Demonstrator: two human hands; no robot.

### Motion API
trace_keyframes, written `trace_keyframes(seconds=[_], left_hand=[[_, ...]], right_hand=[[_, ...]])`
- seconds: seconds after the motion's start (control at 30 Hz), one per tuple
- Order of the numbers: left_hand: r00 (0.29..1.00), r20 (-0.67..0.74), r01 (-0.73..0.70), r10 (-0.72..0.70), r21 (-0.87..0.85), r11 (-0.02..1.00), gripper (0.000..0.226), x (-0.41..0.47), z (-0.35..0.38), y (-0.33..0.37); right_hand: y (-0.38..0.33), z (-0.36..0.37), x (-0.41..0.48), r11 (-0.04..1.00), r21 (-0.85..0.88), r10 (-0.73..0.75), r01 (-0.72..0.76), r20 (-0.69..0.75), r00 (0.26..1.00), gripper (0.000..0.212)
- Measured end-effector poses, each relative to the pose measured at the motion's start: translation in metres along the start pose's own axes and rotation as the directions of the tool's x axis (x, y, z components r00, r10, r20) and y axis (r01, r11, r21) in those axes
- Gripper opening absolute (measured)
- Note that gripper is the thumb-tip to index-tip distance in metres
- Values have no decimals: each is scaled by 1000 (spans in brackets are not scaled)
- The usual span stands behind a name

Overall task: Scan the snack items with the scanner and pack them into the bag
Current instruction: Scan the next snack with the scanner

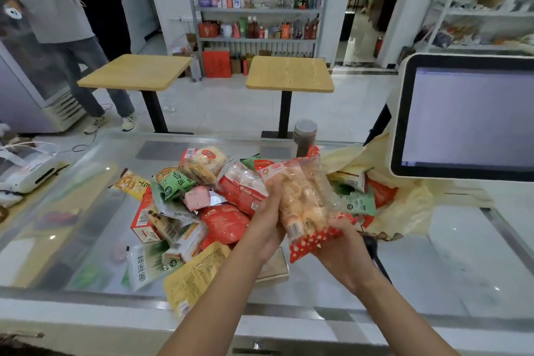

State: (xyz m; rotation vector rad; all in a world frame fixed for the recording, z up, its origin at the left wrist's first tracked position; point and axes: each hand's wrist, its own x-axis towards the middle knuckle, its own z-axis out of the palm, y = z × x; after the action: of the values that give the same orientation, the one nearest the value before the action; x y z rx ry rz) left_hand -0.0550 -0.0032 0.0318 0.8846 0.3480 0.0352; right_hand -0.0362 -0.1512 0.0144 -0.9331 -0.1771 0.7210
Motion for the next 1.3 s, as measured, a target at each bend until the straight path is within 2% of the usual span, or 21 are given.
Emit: trace_keyframes(seconds=[0.07, 0.13, 0.27, 0.37, 0.47, 0.53, 0.6, 0.67, 0.7, 0.73, 0.77, 0.8, 0.87, 0.93, 0.97, 1.0, 1.07, 1.13, 1.2, 1.3], left_hand=[[1000, -6, -8, 8, -62, 998, 52, 5, 0, -5], [999, -25, -22, 22, -12, 1000, 47, 9, -3, -12], [996, -76, 54, -47, 89, 995, 44, 10, -6, -33], [985, -160, 89, -67, 134, 987, 42, 11, -9, -52], [966, -255, 122, -48, 285, 951, 28, 6, -12, -64], [959, -284, 118, 5, 415, 902, 26, 6, -18, -71], [954, -296, 116, 46, 506, 855, 35, 9, -24, -76], [948, -311, 113, 62, 515, 850, 39, 13, -26, -78], [947, -317, 113, 59, 498, 860, 38, 13, -24, -78], [943, -326, 106, 67, 486, 868, 37, 13, -22, -79], [939, -333, 94, 82, 482, 871, 36, 15, -19, -80], [935, -342, 87, 92, 475, 876, 36, 15, -16, -80], [928, -364, 99, 77, 441, 892, 37, 16, -12, -80], [944, -330, 125, 17, 404, 906, 40, 14, -12, -78], [959, -284, 148, -26, 419, 896, 43, 14, -13, -76], [972, -225, 172, -73, 463, 870, 45, 12, -15, -73], [982, -97, 187, -161, 576, 796, 34, 7, -16, -64], [965, -50, 233, -258, 618, 751, 30, 4, -20, -58], [948, -83, 292, -307, 611, 736, 34, 2, -23, -56], [962, -202, 267, -183, 562, 783, 32, 5, -23, -57]], right_hand=[[-2, -7, -10, 984, -175, -60, 34, -146, 987, 75], [-7, -15, -19, 956, -294, -115, 20, -309, 944, 69], [-8, -28, -34, 866, -490, -130, -101, -415, 901, 28], [0, -33, -37, 776, -606, -169, -176, -469, 867, 13], [14, -38, -36, 503, -832, -254, -233, -400, 880, 13], [25, -40, -37, 232, -930, -361, -286, -355, 862, 19], [29, -45, -40, -25, -965, -543, -260, -205, 814, 21], [29, -56, -44, -191, -959, -670, -211, -30, 742, 40], [28, -62, -45, -197, -951, -704, -240, -33, 709, 49], [24, -66, -46, -150, -947, -705, -284, -99, 702, 57], [20, -70, -46, -56, -938, -669, -342, -219, 710, 61], [15, -74, -46, 66, -912, -560, -404, -369, 742, 62], [3, -78, -42, 321, -806, -206, -498, -572, 794, 54], [-7, -81, -39, 559, -650, 54, -515, -591, 805, 45], [-10, -82, -38, 615, -602, 111, -509, -574, 812, 41], [-13, -82, -37, 629, -592, 130, -504, -559, 819, 38], [-14, -82, -37, 624, -604, 127, -496, -547, 827, 31], [-12, -83, -36, 639, -593, 124, -490, -549, 827, 29], [-11, -81, -37, 669, -566, 130, -482, -549, 826, 28], [-11, -74, -38, 728, -548, 86, -412, -522, 848, 22]])
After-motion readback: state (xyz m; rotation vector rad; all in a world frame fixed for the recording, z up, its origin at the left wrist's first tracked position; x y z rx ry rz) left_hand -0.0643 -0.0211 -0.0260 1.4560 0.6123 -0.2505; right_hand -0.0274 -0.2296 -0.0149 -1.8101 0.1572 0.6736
